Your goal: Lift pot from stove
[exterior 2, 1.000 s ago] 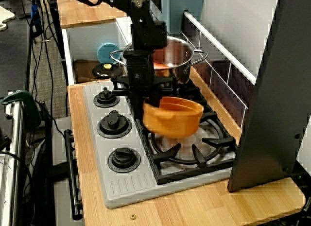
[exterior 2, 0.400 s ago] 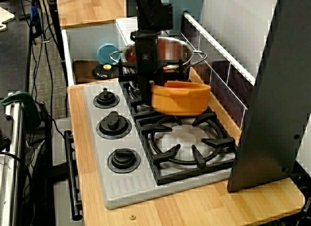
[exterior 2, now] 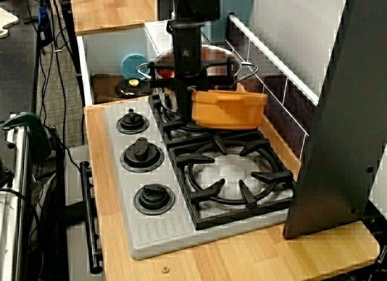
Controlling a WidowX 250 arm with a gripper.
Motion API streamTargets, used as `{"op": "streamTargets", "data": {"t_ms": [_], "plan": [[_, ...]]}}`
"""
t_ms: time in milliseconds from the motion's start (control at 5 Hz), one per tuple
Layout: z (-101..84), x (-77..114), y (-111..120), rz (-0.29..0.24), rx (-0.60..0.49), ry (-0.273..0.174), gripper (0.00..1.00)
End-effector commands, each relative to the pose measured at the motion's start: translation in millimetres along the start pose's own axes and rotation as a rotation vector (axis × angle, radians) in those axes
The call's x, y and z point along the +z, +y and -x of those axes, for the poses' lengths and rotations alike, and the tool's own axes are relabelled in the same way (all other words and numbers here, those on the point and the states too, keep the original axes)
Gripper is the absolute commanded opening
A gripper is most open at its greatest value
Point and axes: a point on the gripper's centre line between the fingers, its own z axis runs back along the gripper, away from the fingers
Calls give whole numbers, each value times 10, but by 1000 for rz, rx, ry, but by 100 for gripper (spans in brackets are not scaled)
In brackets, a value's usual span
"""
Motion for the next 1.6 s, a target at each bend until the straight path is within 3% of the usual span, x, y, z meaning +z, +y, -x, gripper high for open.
{"op": "streamTargets", "data": {"t_ms": [0, 800, 1400], "plan": [[-174, 567, 73, -118, -20, -31, 0], [-281, 1023, 117, -190, -10, -88, 0], [-329, 1210, 72, -238, -30, -94, 0]]}}
